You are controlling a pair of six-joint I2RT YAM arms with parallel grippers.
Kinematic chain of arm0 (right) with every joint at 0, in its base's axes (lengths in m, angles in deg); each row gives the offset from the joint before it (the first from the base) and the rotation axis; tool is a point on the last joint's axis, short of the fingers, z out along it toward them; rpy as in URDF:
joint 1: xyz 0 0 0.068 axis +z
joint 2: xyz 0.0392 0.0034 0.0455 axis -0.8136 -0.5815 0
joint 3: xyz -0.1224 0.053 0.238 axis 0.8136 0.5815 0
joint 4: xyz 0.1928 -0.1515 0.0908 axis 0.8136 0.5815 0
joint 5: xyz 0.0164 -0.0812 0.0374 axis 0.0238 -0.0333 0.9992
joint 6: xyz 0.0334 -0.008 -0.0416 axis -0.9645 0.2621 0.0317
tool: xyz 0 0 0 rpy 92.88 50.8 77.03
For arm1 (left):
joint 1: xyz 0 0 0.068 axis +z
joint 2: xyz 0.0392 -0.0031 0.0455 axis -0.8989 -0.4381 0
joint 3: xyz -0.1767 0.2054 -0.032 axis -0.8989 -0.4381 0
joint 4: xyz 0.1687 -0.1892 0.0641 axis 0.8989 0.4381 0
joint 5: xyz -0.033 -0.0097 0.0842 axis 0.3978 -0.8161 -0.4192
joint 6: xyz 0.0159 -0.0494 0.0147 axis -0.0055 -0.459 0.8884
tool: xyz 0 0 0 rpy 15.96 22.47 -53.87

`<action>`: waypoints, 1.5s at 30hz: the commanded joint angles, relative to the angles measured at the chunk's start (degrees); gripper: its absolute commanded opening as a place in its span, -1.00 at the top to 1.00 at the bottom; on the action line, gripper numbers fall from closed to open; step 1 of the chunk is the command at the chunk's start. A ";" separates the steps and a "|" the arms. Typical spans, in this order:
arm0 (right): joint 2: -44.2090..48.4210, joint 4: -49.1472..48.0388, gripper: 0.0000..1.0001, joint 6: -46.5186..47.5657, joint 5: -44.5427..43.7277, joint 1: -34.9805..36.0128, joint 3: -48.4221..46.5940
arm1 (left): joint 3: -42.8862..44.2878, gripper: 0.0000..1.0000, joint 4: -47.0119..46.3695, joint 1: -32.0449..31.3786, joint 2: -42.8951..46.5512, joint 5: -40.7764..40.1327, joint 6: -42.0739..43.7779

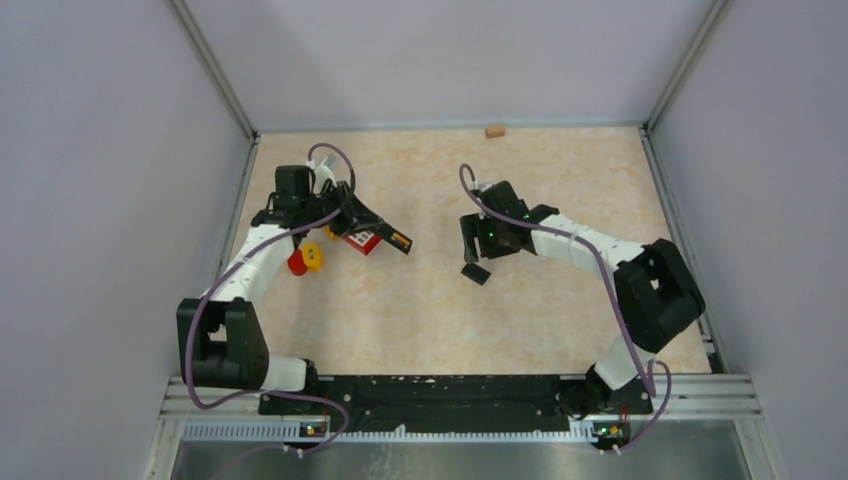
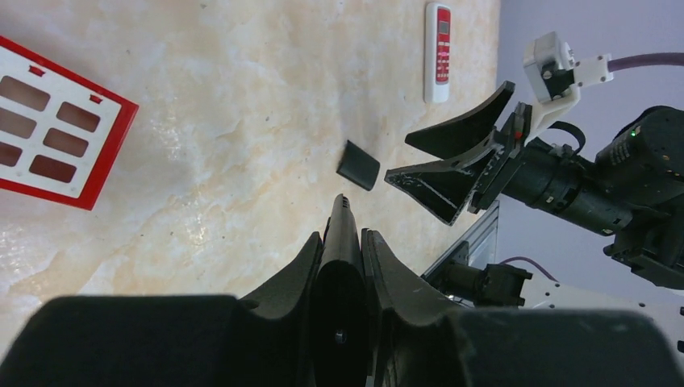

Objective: Load the batteries into the remote control

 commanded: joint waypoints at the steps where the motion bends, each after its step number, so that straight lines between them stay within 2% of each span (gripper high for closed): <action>1: -1.78 -1.67 -0.37 9.91 4.34 0.62 0.42 | 0.77 1.00 2.02 0.10 -0.26 -0.67 3.45; 7: -4.88 0.55 -0.39 20.88 4.23 4.01 0.51 | 1.59 1.00 2.74 0.28 -1.85 -0.77 3.21; 10: -5.34 1.01 -0.40 25.20 0.53 6.80 1.53 | 2.88 1.00 3.19 0.36 -3.09 -0.19 3.00; 16: -7.67 1.54 -0.37 26.02 -4.63 7.21 1.23 | 3.40 1.00 3.20 0.37 -3.41 -0.18 2.98; 31: -6.37 0.90 -0.38 25.34 -5.62 7.21 1.65 | 3.71 1.00 4.23 0.37 -3.22 -0.92 3.28; 35: -3.78 -0.05 -0.21 24.60 -6.27 7.25 1.39 | 3.91 1.00 4.34 0.37 -3.39 -1.04 3.33; 40: -1.61 -0.86 0.26 23.13 -7.89 8.02 1.47 | 3.88 1.00 4.33 0.37 -3.72 -1.17 3.35; 45: -2.11 -0.41 0.54 22.47 -10.62 9.80 1.52 | 3.89 1.00 4.34 0.37 -3.94 -1.02 3.50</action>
